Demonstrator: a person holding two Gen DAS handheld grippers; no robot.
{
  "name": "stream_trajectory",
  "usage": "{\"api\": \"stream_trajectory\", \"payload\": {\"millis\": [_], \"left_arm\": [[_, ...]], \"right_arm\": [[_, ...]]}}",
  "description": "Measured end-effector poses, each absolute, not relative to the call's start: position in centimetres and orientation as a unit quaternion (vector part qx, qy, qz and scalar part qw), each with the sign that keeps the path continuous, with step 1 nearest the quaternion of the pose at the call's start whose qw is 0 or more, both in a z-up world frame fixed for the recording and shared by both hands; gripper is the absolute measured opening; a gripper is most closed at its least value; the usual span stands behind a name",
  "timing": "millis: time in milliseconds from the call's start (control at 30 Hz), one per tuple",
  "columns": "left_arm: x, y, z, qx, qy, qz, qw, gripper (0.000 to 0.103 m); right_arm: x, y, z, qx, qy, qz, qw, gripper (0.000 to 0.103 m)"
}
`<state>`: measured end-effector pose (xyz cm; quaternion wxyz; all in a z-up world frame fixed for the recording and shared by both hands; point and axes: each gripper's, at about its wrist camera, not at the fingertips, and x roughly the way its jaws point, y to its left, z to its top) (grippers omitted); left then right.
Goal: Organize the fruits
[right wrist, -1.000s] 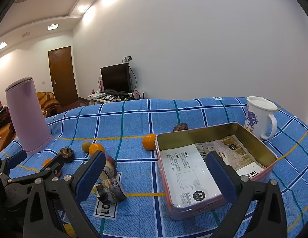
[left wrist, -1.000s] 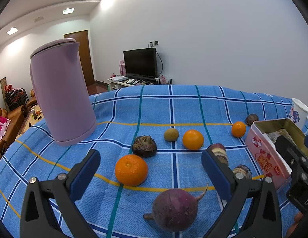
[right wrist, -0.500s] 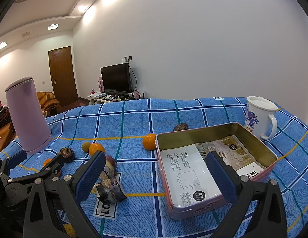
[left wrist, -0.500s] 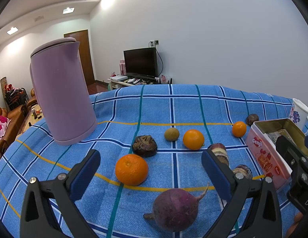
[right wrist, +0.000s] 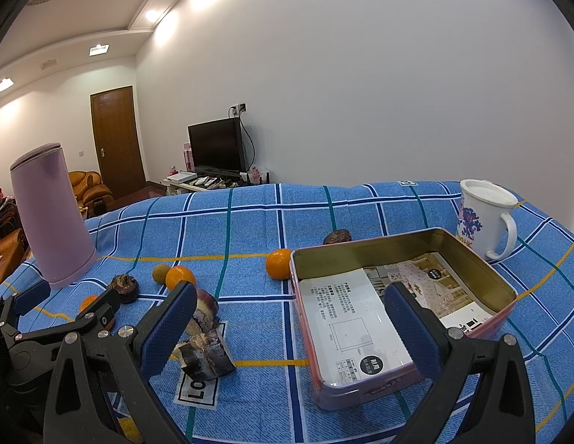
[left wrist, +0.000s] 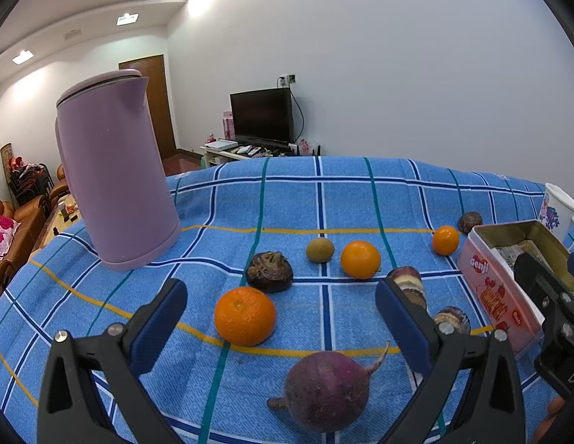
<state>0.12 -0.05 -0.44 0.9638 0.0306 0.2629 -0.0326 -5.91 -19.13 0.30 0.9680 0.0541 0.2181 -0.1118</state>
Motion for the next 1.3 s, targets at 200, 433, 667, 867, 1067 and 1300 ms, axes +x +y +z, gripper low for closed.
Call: {"api": "stream_trajectory", "payload": {"millis": [200,433,667,867,1067,1300], "left_arm": [[0.14,-0.06,-0.43,0.030,0.263,-0.033,0.964,0.103],[0.14,-0.07,-0.55,0.032,0.263,-0.034,0.964,0.103],[0.17,-0.05,-0.61,0.032,0.263,-0.034,0.964,0.103],[0.12,-0.02,-0.62,0.033,0.263,-0.035,0.964,0.103],[0.13,-0.02,-0.61,0.033,0.263,-0.035,0.963,0.103],[0.12,-0.08,-0.65,0.034,0.266,-0.038,0.963,0.103]], "right_arm": [[-5.90,-19.10,0.29,0.054,0.218,-0.112,0.968,0.102],[-5.91,-19.10,0.32,0.054,0.217,-0.113,0.968,0.102],[-5.91,-19.00,0.26,0.054,0.217,-0.113,0.968,0.102],[-5.92,-19.03,0.27,0.054,0.217,-0.113,0.968,0.102],[-5.92,-19.03,0.28,0.054,0.217,-0.113,0.968,0.102],[-6.04,-19.15,0.40,0.056,0.214,-0.111,0.969,0.102]]}}
